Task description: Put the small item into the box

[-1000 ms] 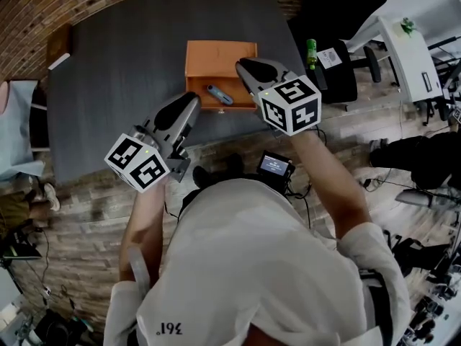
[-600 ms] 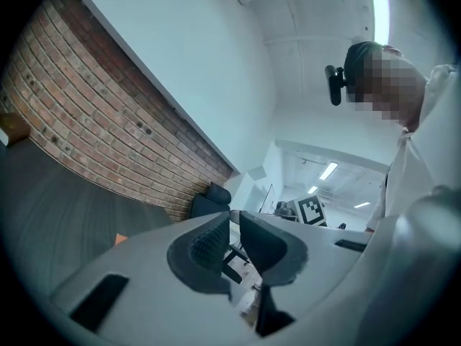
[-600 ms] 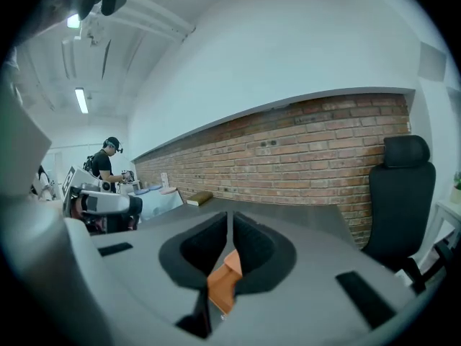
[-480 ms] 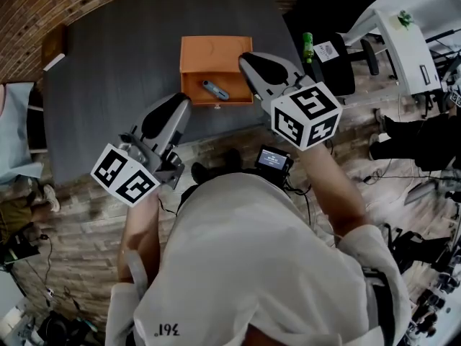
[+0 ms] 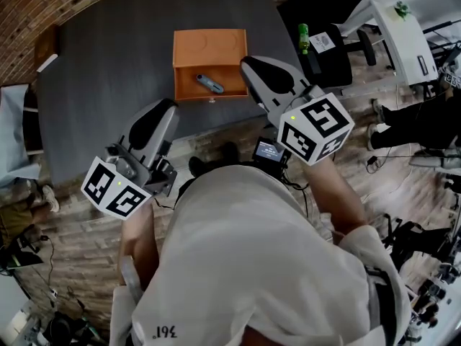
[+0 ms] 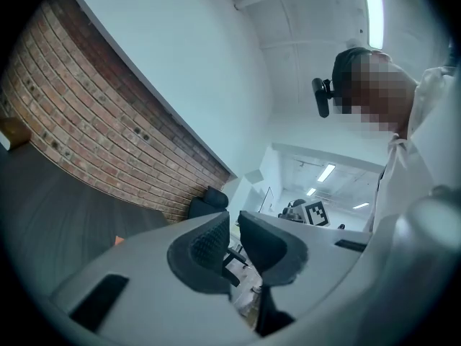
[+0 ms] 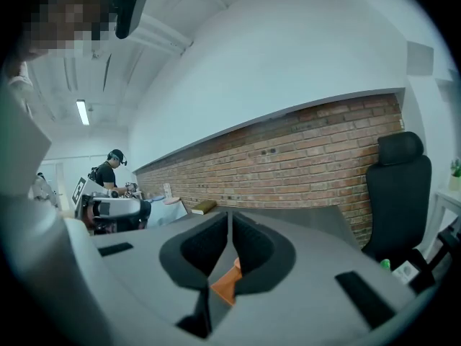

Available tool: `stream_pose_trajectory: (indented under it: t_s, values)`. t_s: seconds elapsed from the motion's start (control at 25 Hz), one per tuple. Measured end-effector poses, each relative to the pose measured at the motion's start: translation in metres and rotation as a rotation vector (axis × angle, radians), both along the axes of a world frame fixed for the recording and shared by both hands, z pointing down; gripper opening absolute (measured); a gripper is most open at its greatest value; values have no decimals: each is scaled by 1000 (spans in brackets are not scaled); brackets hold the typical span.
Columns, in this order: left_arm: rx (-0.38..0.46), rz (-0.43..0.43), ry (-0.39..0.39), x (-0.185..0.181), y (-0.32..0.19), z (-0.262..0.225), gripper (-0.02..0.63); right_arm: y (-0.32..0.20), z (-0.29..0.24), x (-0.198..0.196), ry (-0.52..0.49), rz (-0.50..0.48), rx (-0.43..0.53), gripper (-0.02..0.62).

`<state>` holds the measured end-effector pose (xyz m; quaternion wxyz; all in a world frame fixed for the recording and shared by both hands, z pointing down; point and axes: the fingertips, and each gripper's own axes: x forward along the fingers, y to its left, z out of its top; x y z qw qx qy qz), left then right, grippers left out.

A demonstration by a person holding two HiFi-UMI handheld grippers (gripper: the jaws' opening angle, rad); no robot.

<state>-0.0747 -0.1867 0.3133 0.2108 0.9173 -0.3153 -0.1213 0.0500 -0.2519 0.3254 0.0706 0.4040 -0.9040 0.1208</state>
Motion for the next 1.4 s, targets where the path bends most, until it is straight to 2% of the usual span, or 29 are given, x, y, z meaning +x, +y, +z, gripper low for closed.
stream_pose_trajectory:
  t_s: [0.24, 0.76, 1.0, 1.4]
  values:
    - [-9, 8, -9, 3, 8, 7, 51, 10, 4, 5, 5, -1, 12, 29]
    - [-66, -2, -27, 2, 24, 33, 51, 31, 18, 22, -14, 32, -24, 23]
    - [-58, 0, -56, 1, 27, 37, 51, 32, 24, 21, -17, 40, -38, 20]
    - [-62, 3, -61, 2, 24, 37, 51, 29, 36, 19, -15, 40, -67, 14]
